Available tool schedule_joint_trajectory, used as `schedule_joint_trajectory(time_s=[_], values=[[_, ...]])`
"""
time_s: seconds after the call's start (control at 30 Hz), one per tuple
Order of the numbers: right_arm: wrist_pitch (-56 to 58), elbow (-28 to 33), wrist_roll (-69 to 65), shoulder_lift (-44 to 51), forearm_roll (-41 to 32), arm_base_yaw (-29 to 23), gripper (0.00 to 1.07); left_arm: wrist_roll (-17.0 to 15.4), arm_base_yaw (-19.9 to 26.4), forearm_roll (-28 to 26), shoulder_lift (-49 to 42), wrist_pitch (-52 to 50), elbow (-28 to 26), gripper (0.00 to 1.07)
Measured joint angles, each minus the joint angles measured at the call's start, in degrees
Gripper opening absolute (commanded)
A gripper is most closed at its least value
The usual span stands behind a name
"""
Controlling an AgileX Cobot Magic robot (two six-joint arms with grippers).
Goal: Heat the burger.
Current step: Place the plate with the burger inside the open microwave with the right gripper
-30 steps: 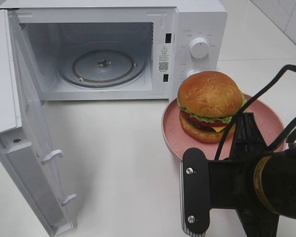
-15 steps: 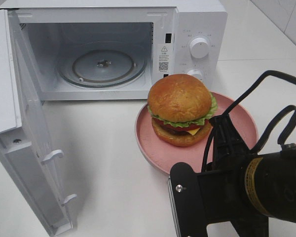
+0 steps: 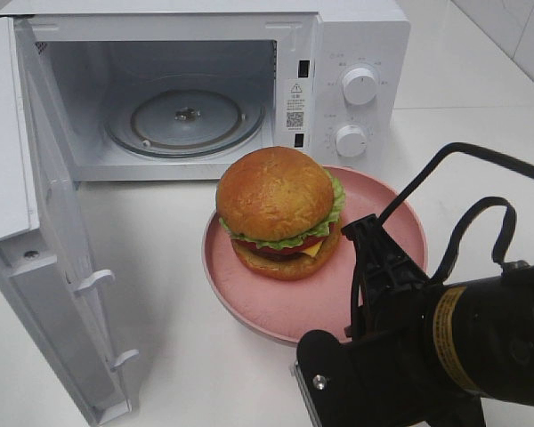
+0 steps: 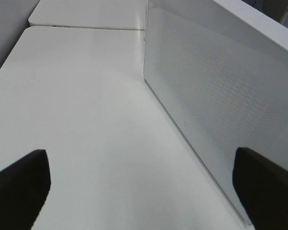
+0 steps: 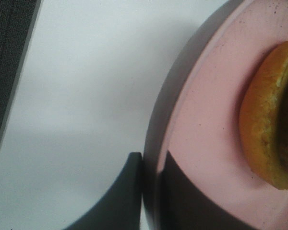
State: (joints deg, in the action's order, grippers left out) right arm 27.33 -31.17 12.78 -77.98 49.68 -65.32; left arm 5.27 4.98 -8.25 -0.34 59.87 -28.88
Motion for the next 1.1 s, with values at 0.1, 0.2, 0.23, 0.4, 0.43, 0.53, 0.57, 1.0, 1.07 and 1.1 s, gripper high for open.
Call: schedule_joint_trajectory(time_s=[0.1, 0.2, 0.23, 0.4, 0.43, 0.53, 0.57, 1.0, 1.07, 1.1], values=[[-0.5, -0.1, 1.1, -0.1, -0.1, 0.2, 0.0, 0.0, 0.0, 0.0, 0.0, 0.0, 0.0, 0.98], [-2.3, -0.6, 2.4, -0.1, -1.1, 2.0, 0.0, 0.0, 0.0, 0.0, 0.0, 0.0, 0.0, 0.98], [-3.7, -0.7, 3.9, -0.1, -1.8, 3.8, 0.0, 0.0, 0.0, 0.0, 0.0, 0.0, 0.0, 0.98], [-4.8, -0.7, 10.7, -0.1, -6.0, 7.8, 0.0, 0.0, 0.0, 0.0, 0.0, 0.0, 0.0, 0.98], [-4.8, -0.7, 10.7, -0.1, -6.0, 7.8, 0.0, 0.0, 0.0, 0.0, 0.0, 0.0, 0.0, 0.98], [-5.0, -1.3, 17.6, -0.1, -10.7, 10.0, 0.0, 0.0, 0.0, 0.0, 0.0, 0.0, 0.0, 0.98], [-5.2, -2.1, 22.2, -0.1, -14.2, 11.7, 0.0, 0.0, 0.0, 0.0, 0.0, 0.0, 0.0, 0.98], [-10.2, -4.1, 48.9, -0.2, -32.3, 21.1, 0.0, 0.0, 0.0, 0.0, 0.0, 0.0, 0.0, 0.98], [-10.4, -4.2, 52.8, -0.6, -34.5, 22.2, 0.0, 0.0, 0.0, 0.0, 0.0, 0.0, 0.0, 0.98], [-10.4, -4.2, 52.8, -0.6, -34.5, 22.2, 0.0, 0.0, 0.0, 0.0, 0.0, 0.0, 0.0, 0.98]])
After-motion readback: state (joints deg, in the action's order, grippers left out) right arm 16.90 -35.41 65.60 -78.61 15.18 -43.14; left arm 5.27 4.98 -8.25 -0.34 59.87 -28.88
